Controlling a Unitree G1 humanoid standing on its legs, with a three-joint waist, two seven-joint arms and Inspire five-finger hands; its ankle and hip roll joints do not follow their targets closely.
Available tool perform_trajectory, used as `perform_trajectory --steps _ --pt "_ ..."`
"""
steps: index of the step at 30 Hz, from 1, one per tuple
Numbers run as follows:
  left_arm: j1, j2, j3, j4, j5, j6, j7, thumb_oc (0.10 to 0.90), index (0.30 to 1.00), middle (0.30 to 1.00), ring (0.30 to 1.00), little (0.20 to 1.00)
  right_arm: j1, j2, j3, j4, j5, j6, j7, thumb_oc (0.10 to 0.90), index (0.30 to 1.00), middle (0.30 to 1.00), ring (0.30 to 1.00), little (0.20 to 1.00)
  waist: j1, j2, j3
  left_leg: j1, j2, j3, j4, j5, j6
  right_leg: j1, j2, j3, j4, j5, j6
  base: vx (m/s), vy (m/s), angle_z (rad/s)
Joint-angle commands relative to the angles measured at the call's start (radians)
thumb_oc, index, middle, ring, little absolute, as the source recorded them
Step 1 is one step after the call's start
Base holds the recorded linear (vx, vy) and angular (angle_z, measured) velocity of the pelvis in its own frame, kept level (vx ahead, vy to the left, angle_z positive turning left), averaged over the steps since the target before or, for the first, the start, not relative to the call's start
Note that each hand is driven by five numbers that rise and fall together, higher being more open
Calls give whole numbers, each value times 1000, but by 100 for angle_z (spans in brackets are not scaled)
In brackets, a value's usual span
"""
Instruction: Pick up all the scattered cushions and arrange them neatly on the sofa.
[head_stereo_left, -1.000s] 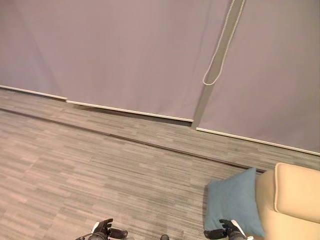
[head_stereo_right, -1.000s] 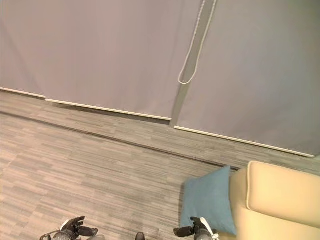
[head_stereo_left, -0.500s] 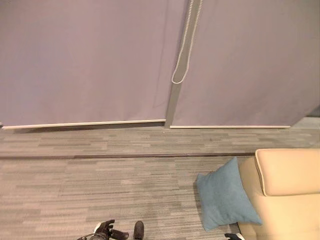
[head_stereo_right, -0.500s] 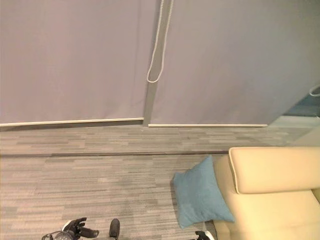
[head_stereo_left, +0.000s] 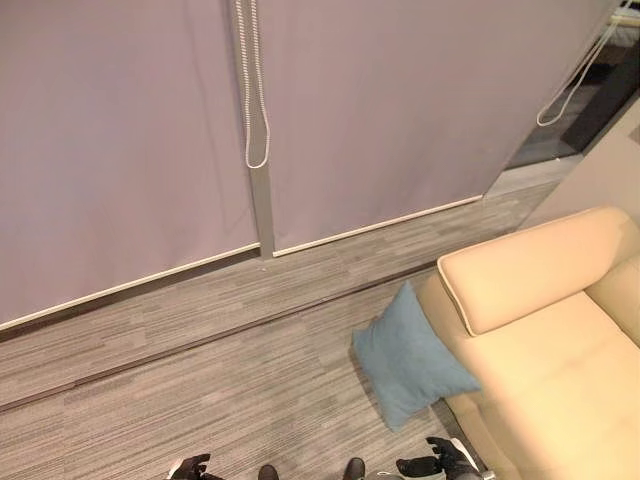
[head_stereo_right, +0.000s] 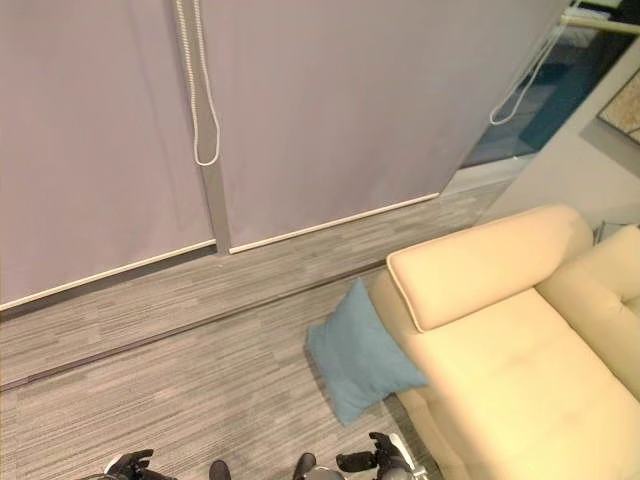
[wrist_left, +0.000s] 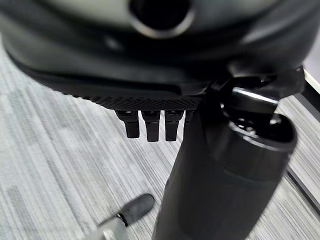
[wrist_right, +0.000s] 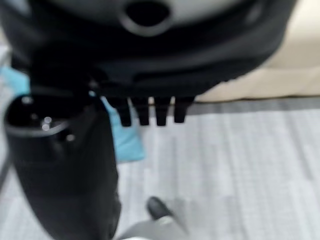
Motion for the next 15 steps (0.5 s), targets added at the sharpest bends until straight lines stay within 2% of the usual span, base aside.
perform_trajectory --steps 1,3,5,6,8,11,13,15 --pt "-22 -4 -16 5 40 -27 3 800 900 900 900 900 -38 -69 4 44 15 -8 -41 800 900 900 900 900 -14 -29 -14 -48 -37 -73 236 -167 -25 52 30 88 -107 13 38 84 -101 -12" --pt "-38 -10 -34 -4 42 -27 3 800 900 900 900 900 -41 -73 7 46 24 -8 -45 800 900 900 900 900 -11 -36 5 -108 -21 -94 363 -120 -43 70 40 106 -115 8 16 24 -59 -1" --pt "-38 -16 -38 -4 34 -28 4 800 900 900 900 900 -38 -76 8 47 29 -8 -45 800 900 900 900 900 -3 -37 9 -136 -41 -149 373 -121 -37 83 49 131 -126 1 8 48 4 -29" --pt "-36 -19 -39 -1 27 -28 5 800 900 900 900 900 -36 -78 10 48 29 -8 -46 800 900 900 900 900 5 -41 11 -155 -59 -188 363 -133 -35 89 51 150 -132 -1 12 100 37 -41" --pt "-32 -25 -41 9 27 -27 6 800 900 900 900 900 -35 -80 10 51 24 -10 -49 800 900 900 900 900 8 -43 6 -157 -68 -227 294 -151 -36 96 49 174 -142 -4 20 143 72 -41" --pt "-32 -27 -44 22 27 -29 7 800 900 900 900 900 -36 -84 16 55 15 -10 -53 800 900 900 900 900 28 -37 11 -192 -86 -325 194 -95 -48 115 65 228 -147 -14 27 162 95 -52" --pt "-39 -25 -43 24 20 -30 7 800 900 900 900 900 -40 -88 17 59 15 -10 -54 800 900 900 900 900 36 -34 17 -215 -106 -389 180 -70 -55 124 75 263 -140 -26 28 145 112 -56" --pt "-35 -26 -32 29 15 -30 3 800 900 900 900 900 -35 -86 14 62 10 -8 -48 800 900 900 900 900 38 -29 11 -188 -103 -394 156 -77 -49 125 74 287 -125 -36 34 171 162 -86"
